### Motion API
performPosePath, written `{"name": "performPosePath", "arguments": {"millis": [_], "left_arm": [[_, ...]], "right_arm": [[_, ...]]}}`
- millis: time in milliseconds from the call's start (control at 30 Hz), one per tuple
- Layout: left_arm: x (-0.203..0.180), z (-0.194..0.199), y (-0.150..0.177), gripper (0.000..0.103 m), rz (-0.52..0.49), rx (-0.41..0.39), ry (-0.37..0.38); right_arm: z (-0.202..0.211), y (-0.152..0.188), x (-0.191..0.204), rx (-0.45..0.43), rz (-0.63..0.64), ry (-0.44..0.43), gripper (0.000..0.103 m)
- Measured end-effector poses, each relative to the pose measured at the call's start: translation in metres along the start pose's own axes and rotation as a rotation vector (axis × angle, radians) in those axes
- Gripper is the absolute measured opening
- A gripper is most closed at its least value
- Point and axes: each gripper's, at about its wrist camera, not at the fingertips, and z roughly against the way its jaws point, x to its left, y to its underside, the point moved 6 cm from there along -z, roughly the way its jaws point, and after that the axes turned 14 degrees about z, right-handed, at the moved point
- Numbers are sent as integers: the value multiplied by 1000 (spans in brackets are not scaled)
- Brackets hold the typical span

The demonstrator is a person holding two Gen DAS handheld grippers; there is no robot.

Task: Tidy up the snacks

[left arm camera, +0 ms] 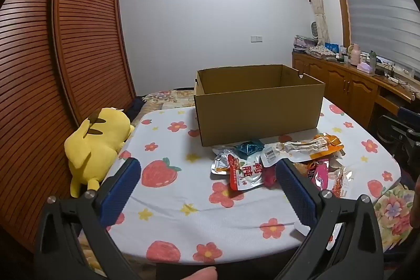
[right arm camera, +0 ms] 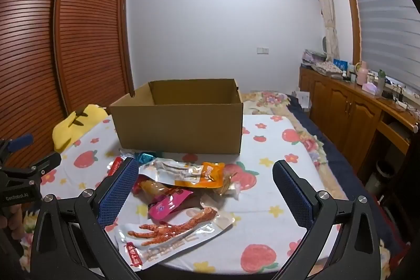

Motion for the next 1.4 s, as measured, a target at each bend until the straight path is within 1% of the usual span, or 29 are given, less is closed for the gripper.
{"name": "performPosePath", "arguments": {"millis": [1400], "left_arm": [[-1, 7, -4, 103, 1, -9, 4]], "right_arm": [[-1, 5, -2, -2, 0, 0, 103]]}}
